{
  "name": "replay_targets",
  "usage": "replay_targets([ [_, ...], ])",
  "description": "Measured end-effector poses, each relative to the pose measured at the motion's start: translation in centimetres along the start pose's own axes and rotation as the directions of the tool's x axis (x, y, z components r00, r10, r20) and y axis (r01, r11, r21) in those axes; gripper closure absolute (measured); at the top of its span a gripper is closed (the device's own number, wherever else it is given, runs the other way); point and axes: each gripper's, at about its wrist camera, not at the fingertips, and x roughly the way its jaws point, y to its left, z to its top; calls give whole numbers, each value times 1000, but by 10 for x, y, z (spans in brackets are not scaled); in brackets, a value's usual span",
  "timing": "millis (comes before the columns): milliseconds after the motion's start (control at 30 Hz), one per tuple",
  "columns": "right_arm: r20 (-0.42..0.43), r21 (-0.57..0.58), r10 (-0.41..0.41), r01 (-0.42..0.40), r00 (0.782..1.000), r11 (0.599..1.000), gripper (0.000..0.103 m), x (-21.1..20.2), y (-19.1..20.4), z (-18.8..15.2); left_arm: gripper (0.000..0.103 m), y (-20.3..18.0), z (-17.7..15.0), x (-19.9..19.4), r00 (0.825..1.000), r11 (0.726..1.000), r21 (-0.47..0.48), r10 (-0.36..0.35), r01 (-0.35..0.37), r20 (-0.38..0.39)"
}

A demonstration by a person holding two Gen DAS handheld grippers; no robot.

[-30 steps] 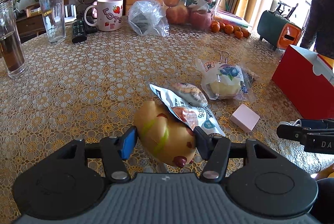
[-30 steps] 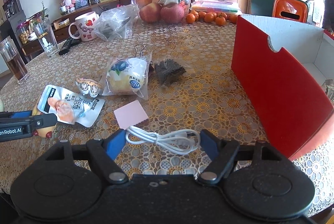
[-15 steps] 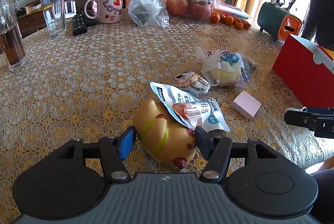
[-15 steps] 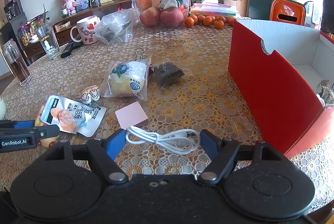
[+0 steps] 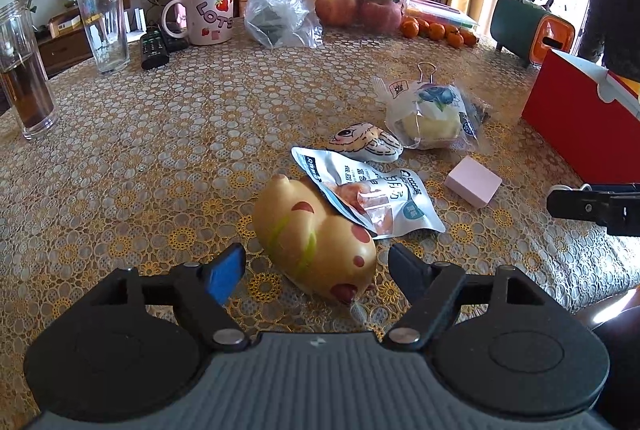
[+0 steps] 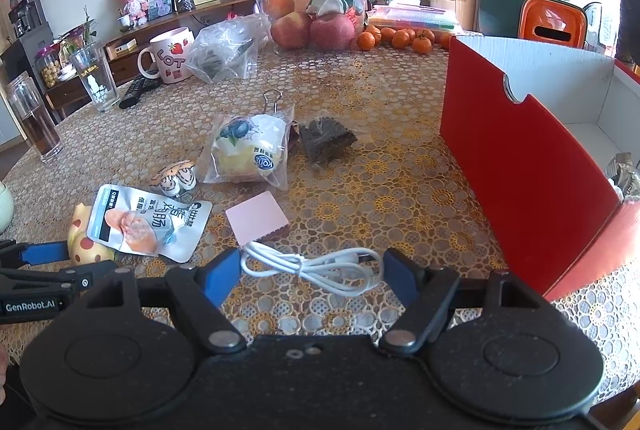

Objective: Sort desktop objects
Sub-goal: 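Carry the yellow toy with left tool while right tool drops the cable into the box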

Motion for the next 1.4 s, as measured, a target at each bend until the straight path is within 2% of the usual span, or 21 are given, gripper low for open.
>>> replay_targets([
  [33,2,0,0,0,1000,1000,26,-1,0,0,27,-1,1,0,1000,1000,6,-1,1,6],
  [67,3,2,-1,1,1000,1000,26,-2,0,0,40,-2,1,1,1000,1000,12,-2,2,6],
  [100,4,3,-2,2,1000,1000,26,-3,-1,0,43,-3,2,1,1000,1000,17,9,-9,2],
  [300,17,3,-2,2,1000,1000,26,-12,-3,0,48,-4,-1,-6,999,1000,3,30,-30,12],
  [733,82,-5,28,-27,996,1000,26,-52,-12,-2,48,-24,-6,-63,998,1000,-5,6,-6,62],
  [900,103,-4,29,-29,994,1000,26,-69,-21,-3,48,-42,-1,-79,996,999,0,-36,36,76],
  [1133,126,0,8,-8,992,1000,26,-92,-45,1,48,-89,11,-95,989,991,79,-114,106,96],
  [1400,168,19,-22,20,986,1000,26,-115,-79,5,48,-151,29,-99,972,966,179,-206,185,109],
])
